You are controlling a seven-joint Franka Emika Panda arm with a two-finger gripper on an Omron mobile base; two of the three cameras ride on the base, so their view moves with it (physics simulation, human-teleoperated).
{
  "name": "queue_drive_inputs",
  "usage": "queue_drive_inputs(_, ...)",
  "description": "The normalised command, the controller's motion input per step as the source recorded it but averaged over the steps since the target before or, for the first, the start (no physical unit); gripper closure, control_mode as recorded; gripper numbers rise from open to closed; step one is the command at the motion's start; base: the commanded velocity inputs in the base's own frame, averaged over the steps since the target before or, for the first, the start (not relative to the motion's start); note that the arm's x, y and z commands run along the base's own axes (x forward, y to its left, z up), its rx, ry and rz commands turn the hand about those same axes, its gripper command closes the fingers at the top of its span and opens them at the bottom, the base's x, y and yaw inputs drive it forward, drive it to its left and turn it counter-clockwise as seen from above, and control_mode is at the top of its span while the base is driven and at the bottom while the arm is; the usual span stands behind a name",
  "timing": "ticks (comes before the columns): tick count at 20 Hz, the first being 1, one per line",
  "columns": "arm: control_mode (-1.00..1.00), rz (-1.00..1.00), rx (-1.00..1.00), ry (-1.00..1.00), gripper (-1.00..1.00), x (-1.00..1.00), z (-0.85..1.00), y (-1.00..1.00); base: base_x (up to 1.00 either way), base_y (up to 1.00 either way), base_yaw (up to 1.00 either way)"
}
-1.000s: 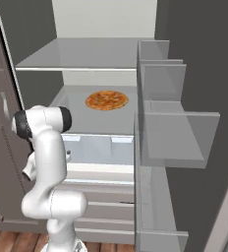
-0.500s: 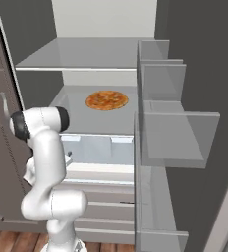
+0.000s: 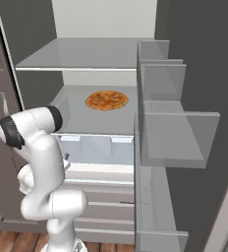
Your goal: Place the corn and lime inside the fridge drawer. Close the drawer after placing the vegetables.
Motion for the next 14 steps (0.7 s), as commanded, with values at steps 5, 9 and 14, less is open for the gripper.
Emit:
queue_drive_inputs(5,-1.0,0.0,0.03,-0.12,-1.0,-1.0,0.69,-0.02,0.0,0.0,0.0)
queue_drive_inputs(9,-1.0,-0.01,0.06,-0.03,-1.0,-1.0,1.0,0.0,0.0,0.0,0.0)
queue_drive_inputs(14,-1.0,-0.05,0.05,0.0,-1.0,-1.0,1.0,0.0,0.0,0.0,0.0)
